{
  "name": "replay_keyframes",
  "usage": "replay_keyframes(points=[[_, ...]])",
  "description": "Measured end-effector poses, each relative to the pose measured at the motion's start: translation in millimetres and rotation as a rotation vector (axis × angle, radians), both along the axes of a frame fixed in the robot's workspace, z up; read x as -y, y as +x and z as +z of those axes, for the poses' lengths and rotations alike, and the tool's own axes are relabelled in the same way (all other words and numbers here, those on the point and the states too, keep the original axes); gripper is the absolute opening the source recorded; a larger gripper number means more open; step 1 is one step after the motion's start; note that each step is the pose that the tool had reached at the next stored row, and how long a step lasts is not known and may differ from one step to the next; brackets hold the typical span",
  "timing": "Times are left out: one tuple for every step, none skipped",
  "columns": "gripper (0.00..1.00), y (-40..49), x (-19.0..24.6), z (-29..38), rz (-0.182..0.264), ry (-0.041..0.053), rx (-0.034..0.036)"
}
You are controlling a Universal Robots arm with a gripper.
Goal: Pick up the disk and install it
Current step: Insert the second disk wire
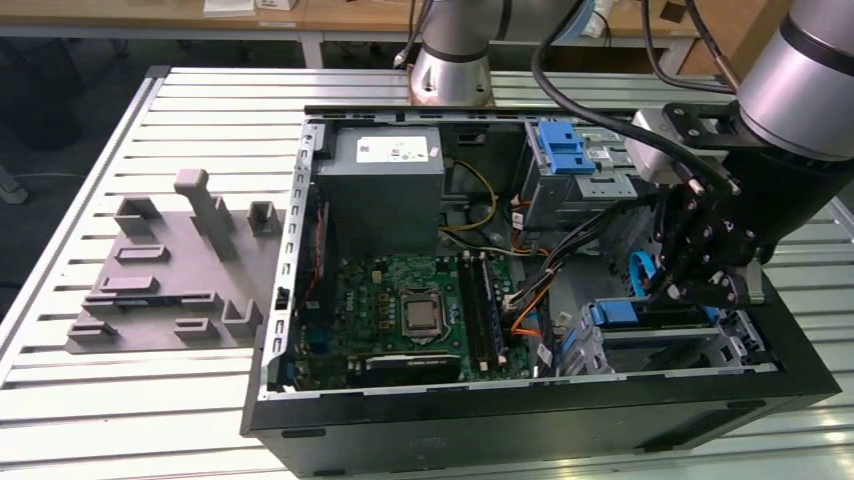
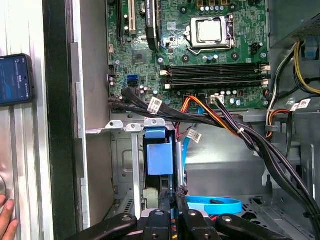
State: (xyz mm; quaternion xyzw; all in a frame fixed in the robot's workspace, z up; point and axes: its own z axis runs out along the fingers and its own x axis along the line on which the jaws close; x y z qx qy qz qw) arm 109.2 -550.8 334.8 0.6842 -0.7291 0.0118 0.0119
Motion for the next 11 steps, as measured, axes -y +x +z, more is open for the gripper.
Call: replay_keyframes(points=[[0.16, 0.2, 0.0, 0.0, 0.001, -0.0002, 0.0000], [0.16, 0.4, 0.0, -0.2, 0.002, -0.0003, 0.0000], [0.16, 0.7, 0.1, -0.4, 0.002, -0.0001, -0.0001], [0.16, 1.1, 0.1, -0.5, 0.002, -0.0001, -0.0001], [0.16, 1.3, 0.1, -0.7, 0.002, -0.0002, -0.0001], [0.16, 1.4, 0.1, -0.9, 0.002, -0.0001, 0.0000], [0.16, 1.4, 0.1, -1.2, 0.002, 0.0000, 0.0000], [0.16, 1.5, 0.1, -1.5, 0.002, 0.0001, 0.0000], [0.16, 1.6, 0.1, -1.9, 0.002, 0.0003, 0.0000], [0.16, 1.6, 0.1, -2.2, 0.002, 0.0004, 0.0000], [0.16, 1.6, 0.2, -2.6, 0.002, 0.0005, 0.0000]])
